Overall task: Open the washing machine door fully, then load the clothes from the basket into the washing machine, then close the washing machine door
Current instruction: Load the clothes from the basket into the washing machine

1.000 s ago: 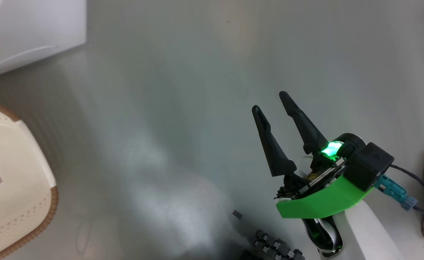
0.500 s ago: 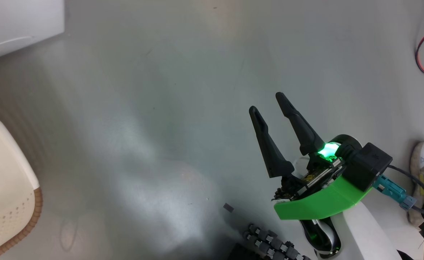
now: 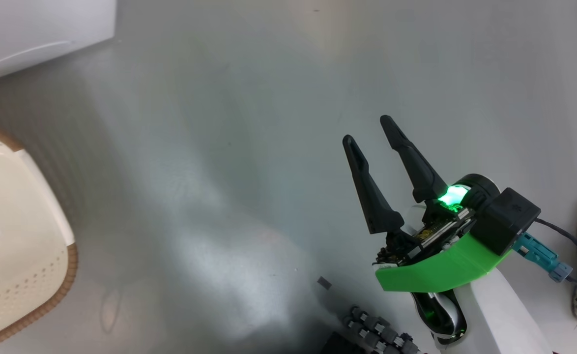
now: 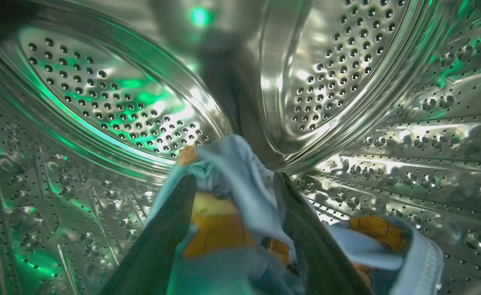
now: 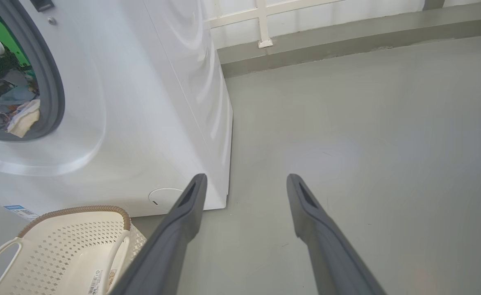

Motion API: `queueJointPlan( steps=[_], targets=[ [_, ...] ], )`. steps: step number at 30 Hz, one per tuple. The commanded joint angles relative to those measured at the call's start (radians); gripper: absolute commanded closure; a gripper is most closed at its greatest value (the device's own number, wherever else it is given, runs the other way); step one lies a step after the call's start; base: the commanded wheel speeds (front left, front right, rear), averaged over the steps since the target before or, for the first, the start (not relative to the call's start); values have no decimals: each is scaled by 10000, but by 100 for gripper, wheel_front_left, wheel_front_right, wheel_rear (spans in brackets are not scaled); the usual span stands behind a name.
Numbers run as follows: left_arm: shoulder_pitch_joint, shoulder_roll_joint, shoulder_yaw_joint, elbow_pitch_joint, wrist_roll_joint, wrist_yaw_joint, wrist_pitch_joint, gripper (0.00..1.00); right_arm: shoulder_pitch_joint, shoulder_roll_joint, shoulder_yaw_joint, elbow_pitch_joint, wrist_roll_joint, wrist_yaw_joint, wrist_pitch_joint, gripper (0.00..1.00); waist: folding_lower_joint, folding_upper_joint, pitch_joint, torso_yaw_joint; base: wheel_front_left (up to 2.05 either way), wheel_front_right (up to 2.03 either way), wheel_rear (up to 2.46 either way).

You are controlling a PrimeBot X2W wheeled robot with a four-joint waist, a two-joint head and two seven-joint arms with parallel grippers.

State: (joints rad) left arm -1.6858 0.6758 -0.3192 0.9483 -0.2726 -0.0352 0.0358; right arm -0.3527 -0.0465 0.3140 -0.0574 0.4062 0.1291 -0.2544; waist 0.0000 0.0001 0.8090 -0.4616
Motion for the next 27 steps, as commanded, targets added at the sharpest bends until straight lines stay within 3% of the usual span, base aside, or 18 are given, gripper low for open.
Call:
queueJointPlan(
  steps=[1,10,17,23,27],
  targets=[
    [257,238,30,-155,-81,78,92,0,155,-37,133,-240,-153,16,-74,0,0,-1,-73,130,0,0,0],
    [1572,-330,120,-624,-503,434,-701,0,74,-37,54,-122,-566,16,-74,0,0,-1,-556,856,0,0,0],
    [3897,-741,404,-2075,-1074,978,-1699,0,218,-37,-233,155,-982,16,-74,0,0,-1,-1376,1584,0,0,0],
    [6324,-892,700,-4098,-1530,1663,-2006,0,417,-37,-506,371,-1255,16,-74,0,0,-1,-2018,2063,0,0,0],
    [8156,-930,926,-5659,-1675,2397,-2165,0,559,-37,-636,524,-1446,16,-74,0,0,-1,-2419,2367,0,0,0]
  ],
)
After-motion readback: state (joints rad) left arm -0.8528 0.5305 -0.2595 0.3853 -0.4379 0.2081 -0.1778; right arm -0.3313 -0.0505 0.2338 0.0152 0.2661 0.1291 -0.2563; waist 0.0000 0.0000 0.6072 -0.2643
